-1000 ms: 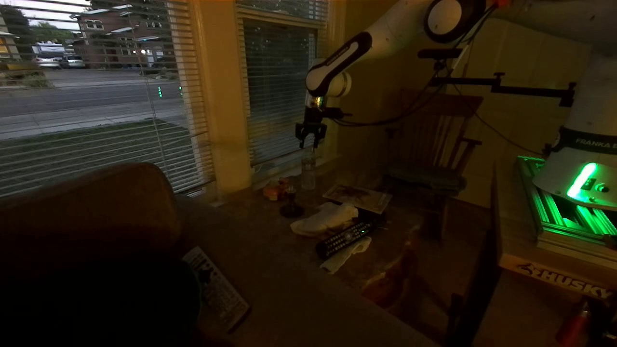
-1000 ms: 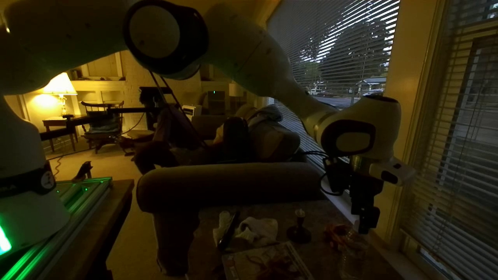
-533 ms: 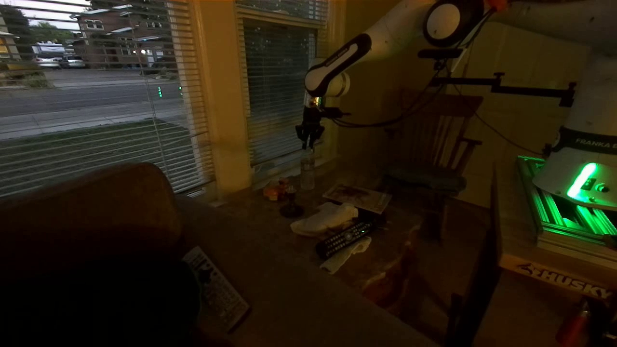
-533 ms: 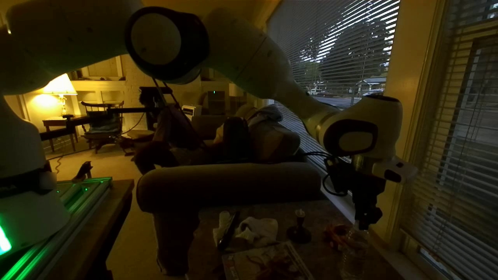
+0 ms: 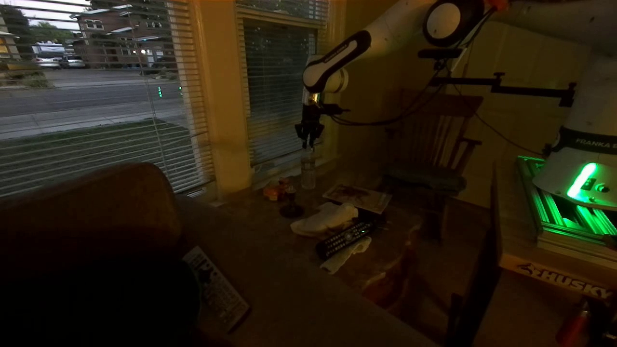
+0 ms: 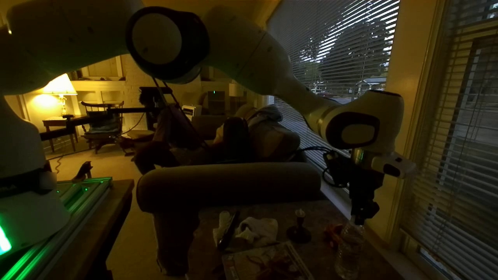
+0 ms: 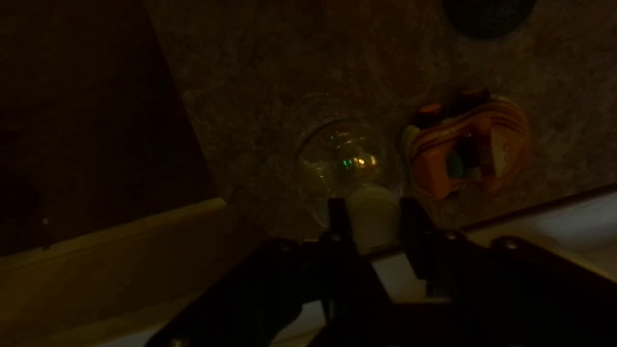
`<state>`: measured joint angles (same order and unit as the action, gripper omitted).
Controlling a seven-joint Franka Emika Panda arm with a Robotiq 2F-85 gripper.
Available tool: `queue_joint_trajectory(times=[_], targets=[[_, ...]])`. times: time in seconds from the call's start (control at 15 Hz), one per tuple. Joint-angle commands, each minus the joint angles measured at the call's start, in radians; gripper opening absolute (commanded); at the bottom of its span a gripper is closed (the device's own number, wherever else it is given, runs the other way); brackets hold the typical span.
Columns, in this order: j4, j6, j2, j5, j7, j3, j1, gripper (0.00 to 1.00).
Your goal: Move the water bottle to the left
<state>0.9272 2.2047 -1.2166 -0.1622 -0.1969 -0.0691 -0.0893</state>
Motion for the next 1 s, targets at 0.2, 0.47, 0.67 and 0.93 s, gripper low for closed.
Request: queue_joint_trajectory(times=[0.2, 0.47, 0.67, 0.93], targets=[[-0.041, -0.174, 0.101, 0.033, -0.056, 0.002, 0.048, 0.08], [-0.059, -0.242, 0.142, 0.034, -0.047, 0.02, 0.083, 0.08], [-0.073, -0.262, 0.149, 0.034, -0.035, 0.039, 0.113, 0.08], [-0.083, -0.247, 0.144, 0.048, -0.018, 0.058, 0.164, 0.08]])
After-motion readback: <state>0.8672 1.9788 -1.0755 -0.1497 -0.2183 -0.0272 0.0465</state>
